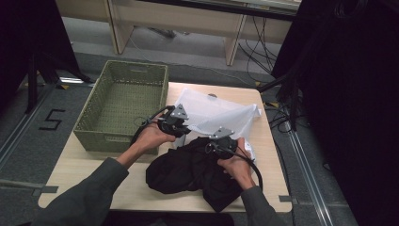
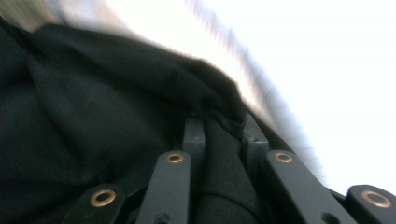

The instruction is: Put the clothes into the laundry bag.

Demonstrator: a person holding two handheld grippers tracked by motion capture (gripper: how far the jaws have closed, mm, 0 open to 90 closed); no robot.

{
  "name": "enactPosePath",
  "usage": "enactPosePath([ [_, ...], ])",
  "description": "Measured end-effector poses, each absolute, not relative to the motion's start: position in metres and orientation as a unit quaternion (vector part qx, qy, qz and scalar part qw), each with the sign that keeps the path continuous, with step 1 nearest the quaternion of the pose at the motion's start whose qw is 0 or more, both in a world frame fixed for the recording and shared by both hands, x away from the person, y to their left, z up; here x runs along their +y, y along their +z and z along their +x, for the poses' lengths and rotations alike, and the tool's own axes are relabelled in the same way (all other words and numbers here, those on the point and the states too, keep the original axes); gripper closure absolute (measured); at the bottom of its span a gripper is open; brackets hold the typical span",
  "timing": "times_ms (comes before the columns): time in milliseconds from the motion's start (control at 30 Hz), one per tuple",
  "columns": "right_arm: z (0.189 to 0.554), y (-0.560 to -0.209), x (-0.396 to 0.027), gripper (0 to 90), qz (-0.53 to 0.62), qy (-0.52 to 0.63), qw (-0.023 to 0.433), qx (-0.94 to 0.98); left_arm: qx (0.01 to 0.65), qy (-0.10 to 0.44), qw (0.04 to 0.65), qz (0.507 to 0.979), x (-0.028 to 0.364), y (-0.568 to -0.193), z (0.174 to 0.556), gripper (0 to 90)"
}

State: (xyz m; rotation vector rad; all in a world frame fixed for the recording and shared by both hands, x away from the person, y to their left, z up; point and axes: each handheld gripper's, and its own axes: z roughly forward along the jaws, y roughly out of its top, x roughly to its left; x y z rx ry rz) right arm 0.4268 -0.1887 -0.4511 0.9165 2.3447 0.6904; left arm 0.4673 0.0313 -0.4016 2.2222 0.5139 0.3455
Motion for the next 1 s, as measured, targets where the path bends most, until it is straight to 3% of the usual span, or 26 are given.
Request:
enactPosePath([
  [67,0.438,-0.474,-0.193,76.7,0.354,0.225,0.249,0.873,0.196,0.136,0.402,0.884,0.031,-0.403,0.467,87.6],
  [167,0.444,-0.474,-0.196,74.5,0.375,0.219,0.257,0.864,0.200,0.130,0.403,0.884,0.030,-0.405,0.467,87.6],
  [200,0.446,-0.469,-0.200,67.1,0.389,0.216,0.274,0.853,0.205,0.132,0.404,0.882,0.030,-0.406,0.469,87.6],
  [367,0.421,-0.428,-0.201,45.3,0.391,0.284,0.234,0.844,0.205,0.128,0.400,0.884,0.031,-0.407,0.474,87.2],
  [467,0.402,-0.407,-0.197,42.9,0.362,0.338,0.198,0.846,0.215,0.125,0.401,0.882,0.031,-0.407,0.477,87.1],
  [600,0.383,-0.405,-0.170,40.7,0.305,0.394,0.141,0.855,0.215,0.127,0.400,0.882,0.031,-0.406,0.483,87.2],
  [867,0.356,-0.441,-0.110,35.5,0.230,0.369,0.070,0.898,0.226,0.119,0.403,0.879,0.035,-0.409,0.491,87.3],
  [1000,0.346,-0.460,-0.086,30.3,0.192,0.351,0.071,0.914,0.231,0.114,0.402,0.879,0.035,-0.410,0.492,87.3],
])
